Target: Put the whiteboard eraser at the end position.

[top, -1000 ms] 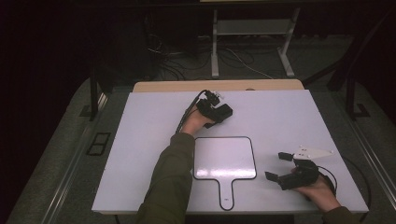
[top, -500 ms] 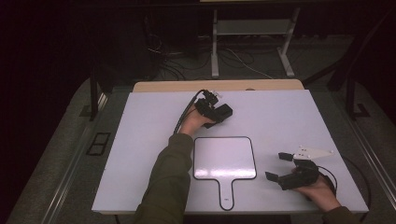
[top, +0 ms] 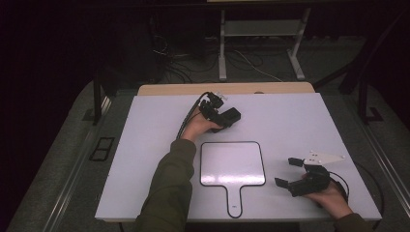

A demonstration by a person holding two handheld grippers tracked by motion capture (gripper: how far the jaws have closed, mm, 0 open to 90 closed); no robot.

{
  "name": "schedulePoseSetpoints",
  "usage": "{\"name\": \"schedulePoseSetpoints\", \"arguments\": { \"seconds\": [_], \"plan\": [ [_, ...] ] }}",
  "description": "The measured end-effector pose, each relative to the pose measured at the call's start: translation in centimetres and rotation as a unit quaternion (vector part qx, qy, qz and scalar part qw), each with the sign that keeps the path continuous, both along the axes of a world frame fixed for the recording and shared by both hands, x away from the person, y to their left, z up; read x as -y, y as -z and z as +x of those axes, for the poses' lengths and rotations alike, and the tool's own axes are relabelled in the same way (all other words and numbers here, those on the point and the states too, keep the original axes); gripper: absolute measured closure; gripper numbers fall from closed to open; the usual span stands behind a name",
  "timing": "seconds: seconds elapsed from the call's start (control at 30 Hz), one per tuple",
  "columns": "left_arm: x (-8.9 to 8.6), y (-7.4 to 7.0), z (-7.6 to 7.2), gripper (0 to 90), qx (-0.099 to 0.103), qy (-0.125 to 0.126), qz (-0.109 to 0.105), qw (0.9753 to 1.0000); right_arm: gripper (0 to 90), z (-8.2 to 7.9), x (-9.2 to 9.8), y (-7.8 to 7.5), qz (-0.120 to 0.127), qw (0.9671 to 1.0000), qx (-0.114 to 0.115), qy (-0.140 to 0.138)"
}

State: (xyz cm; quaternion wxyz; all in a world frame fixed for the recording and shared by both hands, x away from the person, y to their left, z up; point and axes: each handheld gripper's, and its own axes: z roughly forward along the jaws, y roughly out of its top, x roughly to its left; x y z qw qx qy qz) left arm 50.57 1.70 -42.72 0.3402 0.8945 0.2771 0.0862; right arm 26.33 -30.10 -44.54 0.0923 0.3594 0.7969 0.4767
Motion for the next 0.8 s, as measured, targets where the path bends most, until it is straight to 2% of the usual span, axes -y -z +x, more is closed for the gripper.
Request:
{"name": "schedulePoseSetpoints", "arguments": {
  "seconds": [0.03, 0.13, 0.17, 0.23, 0.3, 0.37, 0.57, 0.63, 0.7, 0.8],
  "plan": [
    [-0.1, -0.2, -0.1, 0.0, -0.001, 0.004, 0.004, 1.0, 0.0, 0.0, 0.0, 0.0, 0.0, 1.0, 0.0, 0.0],
    [-0.1, -0.5, -0.6, 0.0, 0.011, 0.009, -0.003, 0.9999, 0.0, 0.0, 0.0, 0.0, 0.0, 1.0, 0.0, 0.002],
    [-0.1, -0.6, -0.9, 0.0, 0.007, 0.009, -0.004, 0.9999, 0.0, 0.0, 0.0, 0.0, 0.0, 1.0, -0.001, 0.002],
    [-0.2, -0.8, -1.2, 0.0, 0.014, 0.019, -0.003, 0.9997, 0.0, 0.0, 0.0, -0.1, -0.001, 1.0, 0.0, 0.001],
    [-0.2, -0.9, -1.6, 0.0, 0.013, 0.018, -0.008, 0.9997, 0.0, 0.0, 0.0, -0.1, 0.0, 1.0, -0.001, 0.002],
    [-0.4, -1.0, -2.0, 0.0, 0.016, 0.022, -0.002, 0.9996, 0.0, 0.0, 0.0, -0.1, 0.0, 1.0, -0.001, 0.002],
    [-1.3, -1.7, -3.4, 0.0, 0.019, 0.011, -0.022, 0.9995, 0.0, 0.1, -0.1, 0.0, -0.001, 1.0, 0.0, 0.001],
    [-1.6, -2.0, -4.0, 0.0, 0.026, 0.008, -0.028, 0.9992, 0.0, 0.1, -0.1, 0.0, -0.002, 1.0, 0.0, 0.0],
    [-1.9, -2.3, -4.5, 0.0, 0.026, 0.008, -0.04, 0.9988, 0.0, 0.1, -0.1, 0.0, -0.002, 1.0, -0.001, -0.001],
    [-2.4, -2.6, -5.3, 0.0, 0.031, 0.014, -0.041, 0.9986, 0.0, 0.1, -0.1, 0.0, -0.002, 1.0, -0.001, -0.001]
  ]
}}
